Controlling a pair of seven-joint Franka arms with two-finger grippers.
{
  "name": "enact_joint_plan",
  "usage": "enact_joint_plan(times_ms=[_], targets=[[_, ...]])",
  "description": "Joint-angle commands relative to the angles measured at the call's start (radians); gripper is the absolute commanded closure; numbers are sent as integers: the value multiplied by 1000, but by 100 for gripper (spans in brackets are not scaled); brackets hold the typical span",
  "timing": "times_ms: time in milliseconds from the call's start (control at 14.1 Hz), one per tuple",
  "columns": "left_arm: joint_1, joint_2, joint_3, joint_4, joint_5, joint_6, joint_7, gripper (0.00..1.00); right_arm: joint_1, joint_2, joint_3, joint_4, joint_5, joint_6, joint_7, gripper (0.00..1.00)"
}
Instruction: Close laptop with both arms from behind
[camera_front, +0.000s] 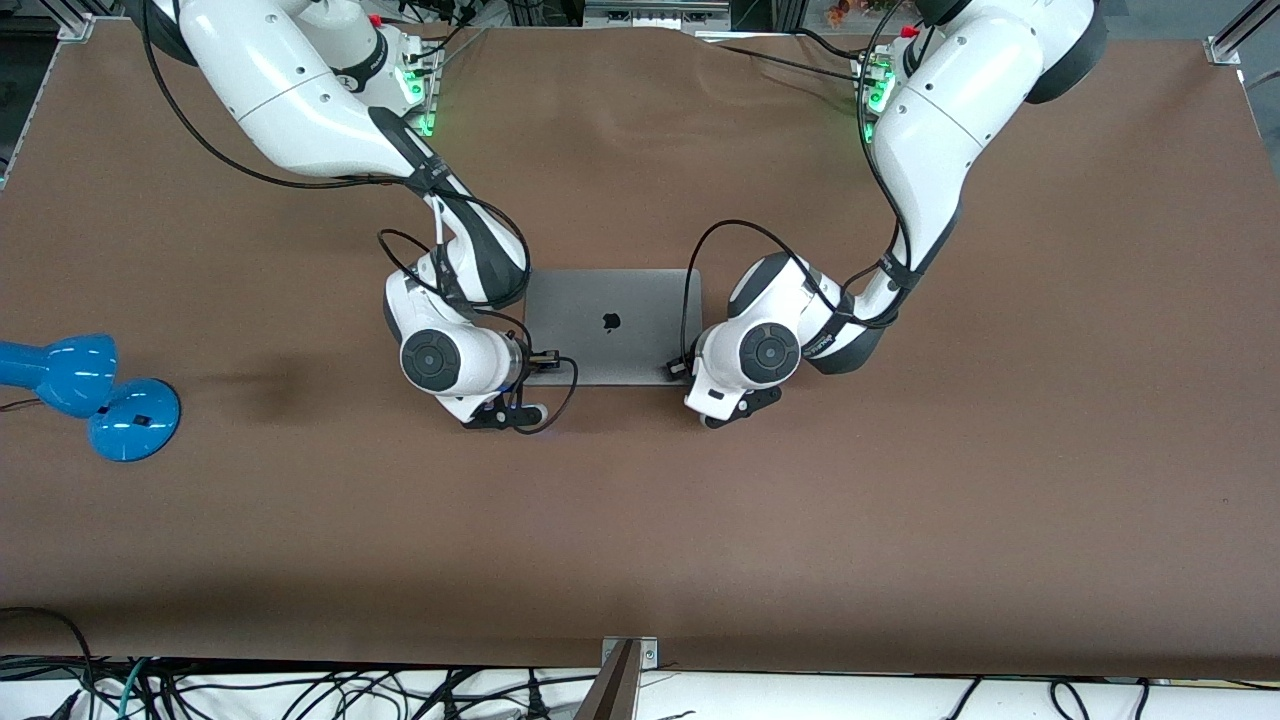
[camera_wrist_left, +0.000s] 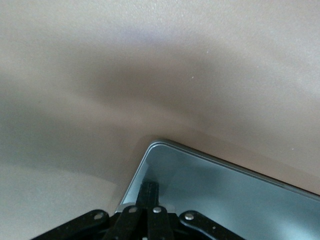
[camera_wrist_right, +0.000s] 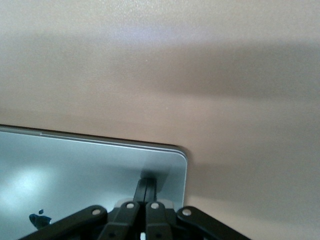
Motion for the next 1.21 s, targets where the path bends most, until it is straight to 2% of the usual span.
enact_joint_plan(times_ms=[0, 284, 355, 426, 497, 568, 710, 852, 1137], targets=[[-20, 40, 9, 38, 35, 27, -1, 100, 8, 18, -3, 24, -44, 0, -9, 99], [-30, 43, 23, 38, 35, 27, -1, 100, 7, 12, -3, 25, -44, 0, -14, 97], [-30, 43, 29, 38, 35, 27, -1, 100, 10, 4, -3, 25, -40, 0, -11, 80], [-32, 39, 29, 38, 35, 26, -4, 100, 13, -16, -3, 24, -43, 0, -3, 27], [-24, 22, 29, 38, 38, 24, -6, 59, 10, -43, -3, 24, -49, 0, -18, 0], [-14, -1, 26, 36, 39, 18, -4, 1, 7, -76, -4, 15, -50, 0, -49, 0], [-14, -30, 25, 36, 39, 3, -6, 0, 4, -137, -6, -8, -47, -14, -124, 0], [-10, -67, 28, 36, 39, -46, -6, 0, 1, -220, -6, -57, -47, -26, -112, 0], [-9, -165, 26, 24, 62, -160, 8, 0, -70, -394, -15, -68, -40, -210, -110, 0]])
